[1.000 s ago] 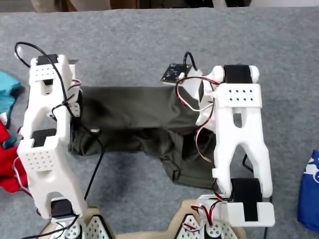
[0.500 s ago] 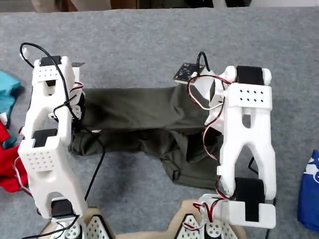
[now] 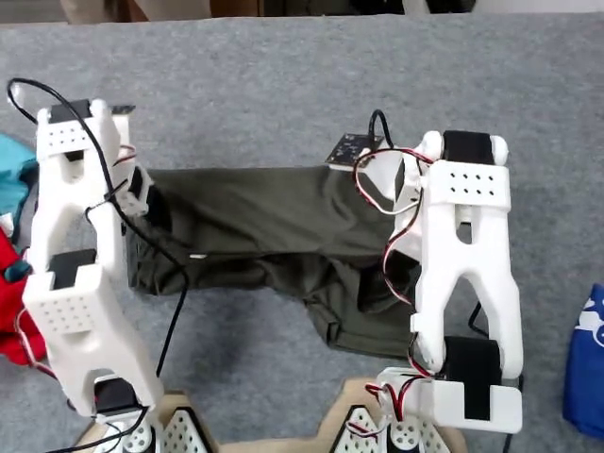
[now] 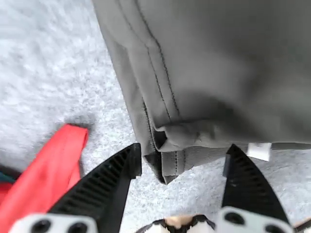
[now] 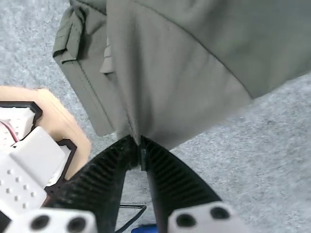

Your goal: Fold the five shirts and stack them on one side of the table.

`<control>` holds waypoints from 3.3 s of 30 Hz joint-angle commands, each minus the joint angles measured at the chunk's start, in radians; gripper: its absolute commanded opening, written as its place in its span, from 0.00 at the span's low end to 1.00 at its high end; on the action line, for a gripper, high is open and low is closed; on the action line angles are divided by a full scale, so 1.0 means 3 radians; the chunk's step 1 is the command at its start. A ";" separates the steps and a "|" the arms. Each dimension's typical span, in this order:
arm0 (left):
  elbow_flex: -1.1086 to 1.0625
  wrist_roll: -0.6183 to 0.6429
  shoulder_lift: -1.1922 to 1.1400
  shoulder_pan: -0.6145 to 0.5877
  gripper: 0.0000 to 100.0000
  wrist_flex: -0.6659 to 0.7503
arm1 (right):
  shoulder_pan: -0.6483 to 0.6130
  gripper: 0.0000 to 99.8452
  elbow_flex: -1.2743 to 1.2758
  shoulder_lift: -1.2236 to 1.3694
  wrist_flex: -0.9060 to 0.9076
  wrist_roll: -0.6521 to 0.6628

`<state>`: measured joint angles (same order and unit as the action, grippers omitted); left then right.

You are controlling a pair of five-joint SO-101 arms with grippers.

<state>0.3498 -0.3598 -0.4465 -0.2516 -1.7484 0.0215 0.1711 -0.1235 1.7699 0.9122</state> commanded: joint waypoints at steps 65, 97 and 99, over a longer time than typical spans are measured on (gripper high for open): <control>-0.0430 -0.0777 -0.0084 0.0292 0.05 -0.0026 | 0.0453 0.29 0.0898 -0.0662 0.0051 0.1176; 0.0542 0.0020 -0.0090 0.0363 0.05 0.0092 | -0.0274 0.03 0.0841 -0.0652 -0.1524 0.0665; 0.0619 0.0184 -0.0090 0.0419 0.05 0.0153 | -0.0432 0.02 0.0632 -0.0401 -0.1713 0.0445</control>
<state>0.4542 -0.3751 -0.5340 -0.1427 -1.7238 -0.0414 0.4718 -0.3168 1.3495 1.1347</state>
